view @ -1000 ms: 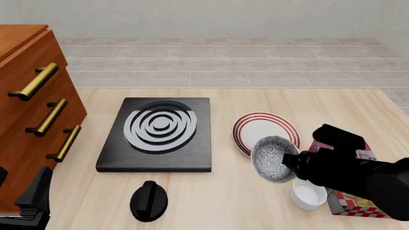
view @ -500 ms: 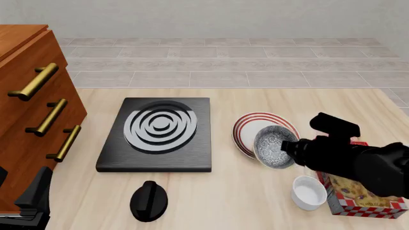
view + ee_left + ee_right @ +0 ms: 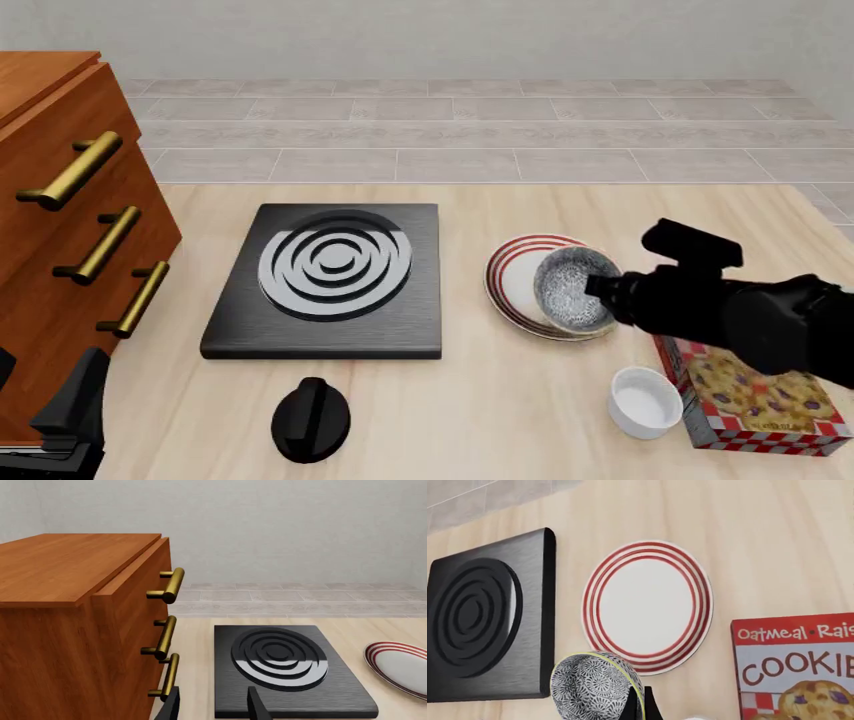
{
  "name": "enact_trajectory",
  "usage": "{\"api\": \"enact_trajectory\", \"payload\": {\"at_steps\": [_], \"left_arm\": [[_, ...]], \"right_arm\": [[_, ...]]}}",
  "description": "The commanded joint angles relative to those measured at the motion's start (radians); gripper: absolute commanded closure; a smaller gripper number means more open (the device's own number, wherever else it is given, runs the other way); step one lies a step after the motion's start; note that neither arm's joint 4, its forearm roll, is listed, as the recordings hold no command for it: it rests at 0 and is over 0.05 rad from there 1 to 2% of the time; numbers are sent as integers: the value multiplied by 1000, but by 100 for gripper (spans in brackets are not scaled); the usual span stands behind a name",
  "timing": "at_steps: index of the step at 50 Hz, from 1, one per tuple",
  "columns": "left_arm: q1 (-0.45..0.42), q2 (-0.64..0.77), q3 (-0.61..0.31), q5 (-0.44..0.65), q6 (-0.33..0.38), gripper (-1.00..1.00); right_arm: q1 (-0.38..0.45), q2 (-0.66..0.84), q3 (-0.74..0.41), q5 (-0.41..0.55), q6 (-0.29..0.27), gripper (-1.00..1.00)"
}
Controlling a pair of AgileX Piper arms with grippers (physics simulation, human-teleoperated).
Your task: Pick the akita bowl next to the ramekin and place it on the plate.
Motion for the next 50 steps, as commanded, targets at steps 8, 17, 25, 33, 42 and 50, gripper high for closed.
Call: {"api": "enact_trajectory", "payload": {"at_steps": [8, 17, 25, 33, 42, 50], "left_arm": [[0, 0, 0, 0, 0, -100], [0, 0, 0, 0, 0, -100], [0, 0, 0, 0, 0, -100], [0, 0, 0, 0, 0, -100], [0, 0, 0, 0, 0, -100], [0, 0, 0, 0, 0, -100]], "right_arm": [[-25, 94, -44, -49, -20, 100], [-23, 131, -72, -54, -27, 100], [-22, 167, -91, -64, -33, 100], [-17, 194, -104, -73, -34, 100], [-22, 229, -118, -88, -43, 100], [-23, 264, -140, -90, -56, 100]]}}
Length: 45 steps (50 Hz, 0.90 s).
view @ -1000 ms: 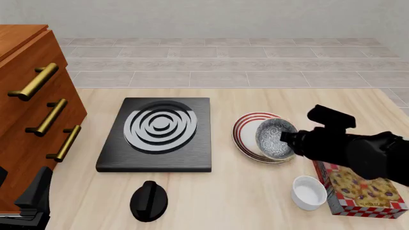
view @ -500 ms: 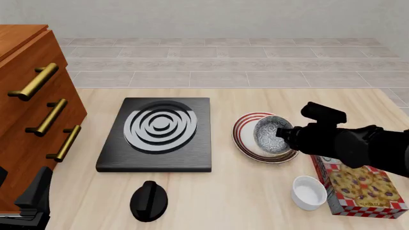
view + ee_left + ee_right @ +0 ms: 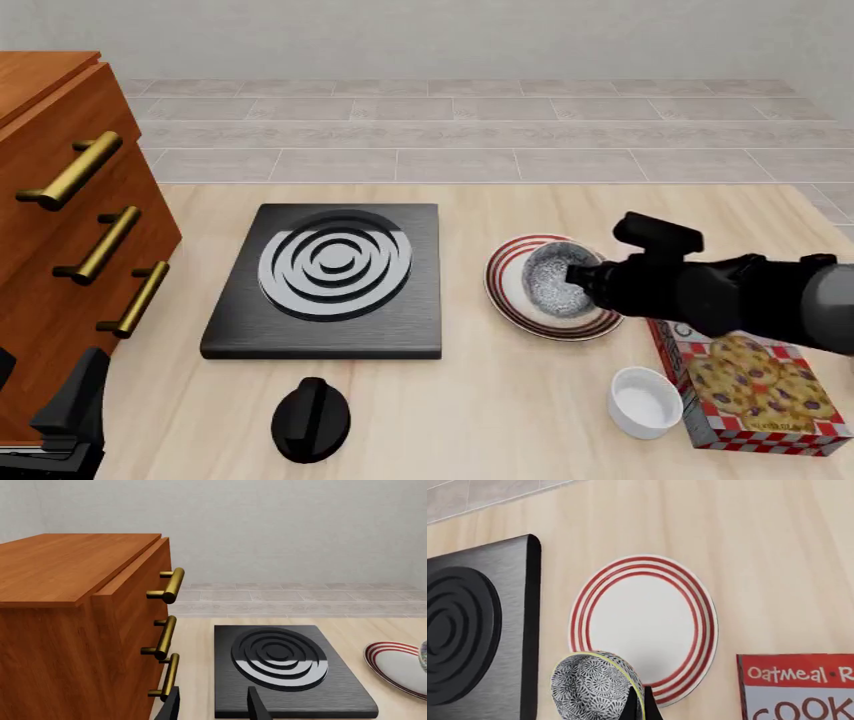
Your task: Pick the akita bowl next to the ramekin and place it on the plate.
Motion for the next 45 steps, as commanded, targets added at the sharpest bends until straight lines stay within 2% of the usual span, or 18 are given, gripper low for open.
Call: {"api": "enact_trajectory", "payload": {"at_steps": [1, 45], "left_arm": [[0, 0, 0, 0, 0, -100], [0, 0, 0, 0, 0, -100]], "right_arm": [[-2, 44, -32, -10, -12, 100], [-43, 189, -116, -38, -62, 100]]}}
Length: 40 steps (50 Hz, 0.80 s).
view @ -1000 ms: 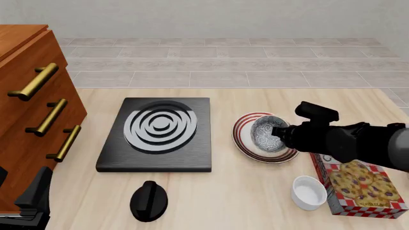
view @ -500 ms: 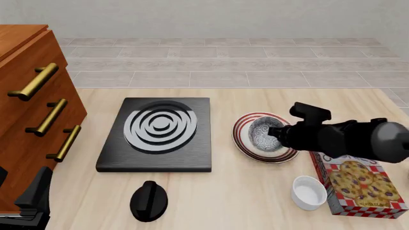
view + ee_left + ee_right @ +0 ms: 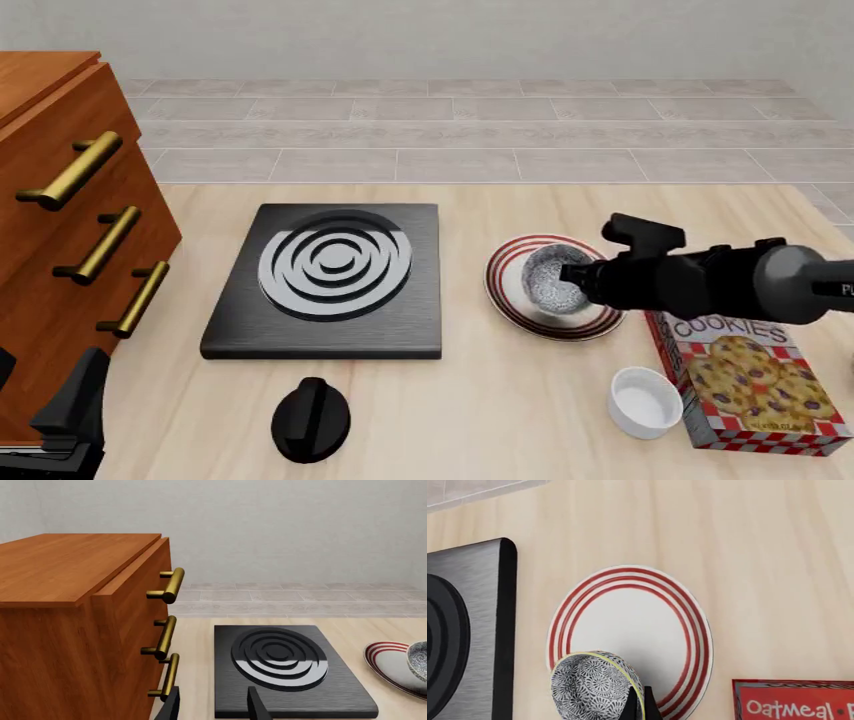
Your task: Pick the akita bowl next to the ramekin and place it on the plate.
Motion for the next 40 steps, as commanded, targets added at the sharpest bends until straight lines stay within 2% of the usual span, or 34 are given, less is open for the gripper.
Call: {"api": "enact_trajectory", "payload": {"at_steps": [1, 40], "left_arm": [[0, 0, 0, 0, 0, -100], [0, 0, 0, 0, 0, -100]], "right_arm": [[-7, 30, -29, -4, -8, 100], [-13, 126, -96, -9, -36, 100]]}}
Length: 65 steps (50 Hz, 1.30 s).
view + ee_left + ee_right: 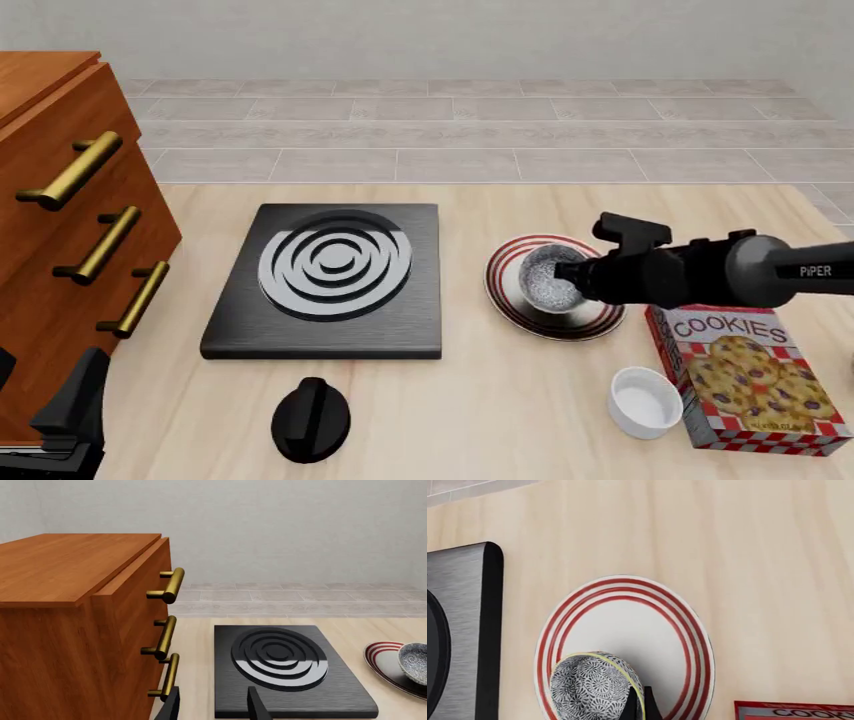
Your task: Pick the akita bowl next to the ramekin and place it on the plate.
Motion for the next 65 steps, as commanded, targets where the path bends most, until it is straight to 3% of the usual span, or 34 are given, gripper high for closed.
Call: {"api": "enact_trajectory", "payload": {"at_steps": [1, 24, 25, 65], "left_arm": [[0, 0, 0, 0, 0, -100], [0, 0, 0, 0, 0, -100], [0, 0, 0, 0, 0, -100], [0, 0, 0, 0, 0, -100]], "right_arm": [[2, 23, -18, -3, -1, 100], [4, 40, -27, -8, -12, 100], [2, 40, -28, -7, -15, -100], [-22, -22, -56, 41, -28, -100]]}}
